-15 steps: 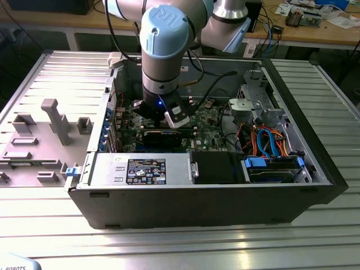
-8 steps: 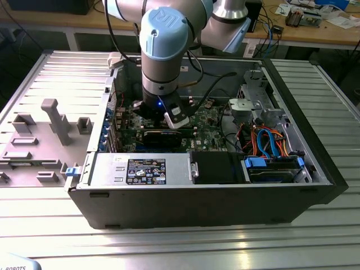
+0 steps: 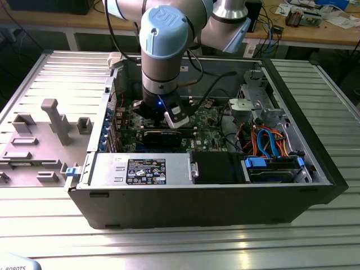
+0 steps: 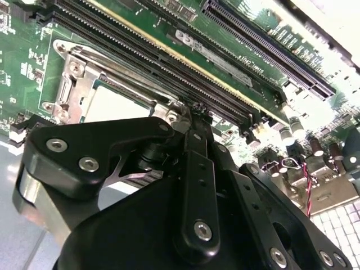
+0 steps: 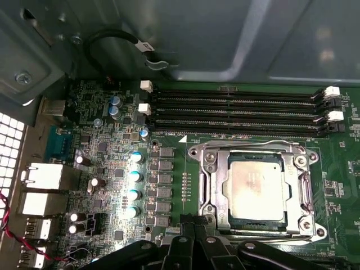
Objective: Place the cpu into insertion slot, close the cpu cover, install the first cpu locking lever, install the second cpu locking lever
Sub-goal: 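Install the second cpu locking lever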
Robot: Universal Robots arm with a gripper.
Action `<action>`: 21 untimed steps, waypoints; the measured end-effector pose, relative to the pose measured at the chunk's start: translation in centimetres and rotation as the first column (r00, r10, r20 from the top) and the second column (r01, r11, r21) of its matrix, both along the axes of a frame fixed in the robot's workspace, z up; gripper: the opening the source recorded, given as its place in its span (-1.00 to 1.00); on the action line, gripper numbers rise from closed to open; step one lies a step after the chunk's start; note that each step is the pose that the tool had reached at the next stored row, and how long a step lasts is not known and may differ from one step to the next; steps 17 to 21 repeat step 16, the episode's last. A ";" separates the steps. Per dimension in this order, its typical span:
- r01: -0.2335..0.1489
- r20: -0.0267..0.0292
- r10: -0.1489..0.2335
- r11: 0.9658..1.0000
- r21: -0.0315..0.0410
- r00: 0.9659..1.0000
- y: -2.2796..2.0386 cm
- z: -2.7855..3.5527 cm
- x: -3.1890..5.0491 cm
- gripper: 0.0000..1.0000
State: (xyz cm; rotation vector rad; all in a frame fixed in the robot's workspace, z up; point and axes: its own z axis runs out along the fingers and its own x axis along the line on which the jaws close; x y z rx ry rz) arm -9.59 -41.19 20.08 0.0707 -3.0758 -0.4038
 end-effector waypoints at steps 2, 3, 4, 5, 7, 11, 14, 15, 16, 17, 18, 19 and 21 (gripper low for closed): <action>0.000 0.000 0.000 1.000 0.000 1.000 -0.01 0.20 0.00 -0.76; 0.000 0.000 0.000 1.000 -0.001 1.000 -0.01 0.31 0.00 -0.76; 0.000 0.000 0.000 1.000 -0.001 1.000 -0.01 0.51 -0.01 -0.76; 0.000 0.000 0.000 1.000 0.000 1.000 -0.01 0.65 0.00 -0.76; 0.000 0.000 0.000 1.000 -0.001 1.000 -0.01 1.08 0.00 -0.76; 0.000 0.000 0.000 1.000 0.000 1.000 -0.01 1.26 -0.01 -0.76; 0.001 0.000 -0.001 1.000 0.000 1.000 -0.01 1.26 -0.01 -0.76; 0.001 0.000 -0.001 1.000 0.000 1.000 -0.01 1.26 -0.01 -0.76; 0.001 0.000 -0.001 1.000 0.000 1.000 -0.01 1.27 -0.01 -0.76; 0.001 0.000 -0.001 1.000 0.000 1.000 -0.01 1.27 -0.01 -0.76; 0.001 0.000 -0.001 1.000 0.000 1.000 -0.01 1.27 -0.01 -0.76; 0.001 0.000 -0.001 1.000 0.000 1.000 -0.01 1.27 -0.01 -0.76; 0.001 0.000 -0.001 1.000 0.000 1.000 -0.01 1.27 -0.01 -0.76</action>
